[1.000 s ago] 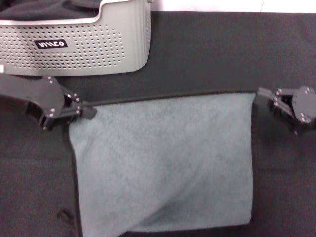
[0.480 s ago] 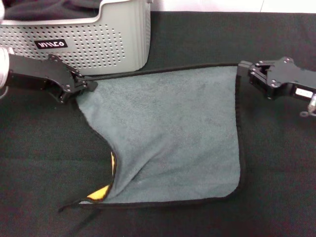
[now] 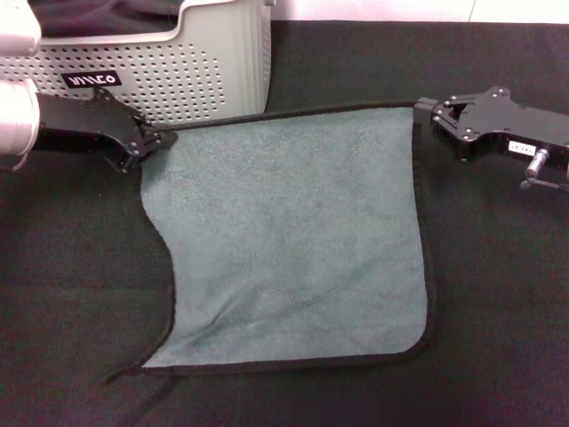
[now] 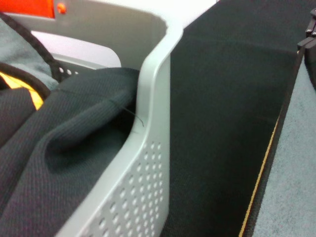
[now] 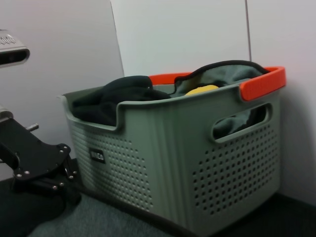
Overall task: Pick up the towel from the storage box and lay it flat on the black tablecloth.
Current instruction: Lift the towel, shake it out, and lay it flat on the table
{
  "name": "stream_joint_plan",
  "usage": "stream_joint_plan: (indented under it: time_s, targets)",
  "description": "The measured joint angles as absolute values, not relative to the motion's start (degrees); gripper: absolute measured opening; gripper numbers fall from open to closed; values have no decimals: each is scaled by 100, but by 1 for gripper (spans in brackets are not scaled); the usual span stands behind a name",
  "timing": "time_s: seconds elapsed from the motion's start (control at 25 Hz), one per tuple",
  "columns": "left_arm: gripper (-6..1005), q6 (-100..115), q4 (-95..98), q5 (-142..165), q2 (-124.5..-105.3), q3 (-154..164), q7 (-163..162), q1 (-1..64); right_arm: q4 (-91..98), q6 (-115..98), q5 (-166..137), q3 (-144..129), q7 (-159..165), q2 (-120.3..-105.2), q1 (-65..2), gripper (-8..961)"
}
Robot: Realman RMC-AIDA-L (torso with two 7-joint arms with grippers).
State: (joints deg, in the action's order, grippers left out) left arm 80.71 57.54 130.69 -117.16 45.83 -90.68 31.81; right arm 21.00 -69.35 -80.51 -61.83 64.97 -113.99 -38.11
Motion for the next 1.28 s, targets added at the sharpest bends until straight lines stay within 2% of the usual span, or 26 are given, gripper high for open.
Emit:
stream_joint_plan:
  time_s: [0.36,0.48,0.72,1.0,1.28]
  targets:
    - [30,7906,5908,12913,-11805,4546,-8998,3064,2212,-6909,-8028,-6114,6369,-11396,-3793,1]
    - [30,7771,5978,12931,-11917,4570,-8902,2996,2220,-6874,-8027,-6110,6285,-11392,-3826,1]
    - [31,7760,5985,12963,-11945,4572,-8894,2988,2182,-6732,-8140,-6158,6275,-11396,-3961,2]
    - [31,7571,5918,12977,-11966,4590,-8782,2988,2159,-6479,-8340,-6169,6284,-11518,-4014,1]
    - [32,7020,5740,12975,-11979,4860,-8730,2989,2156,-6247,-8350,-6171,6268,-11531,-4017,2]
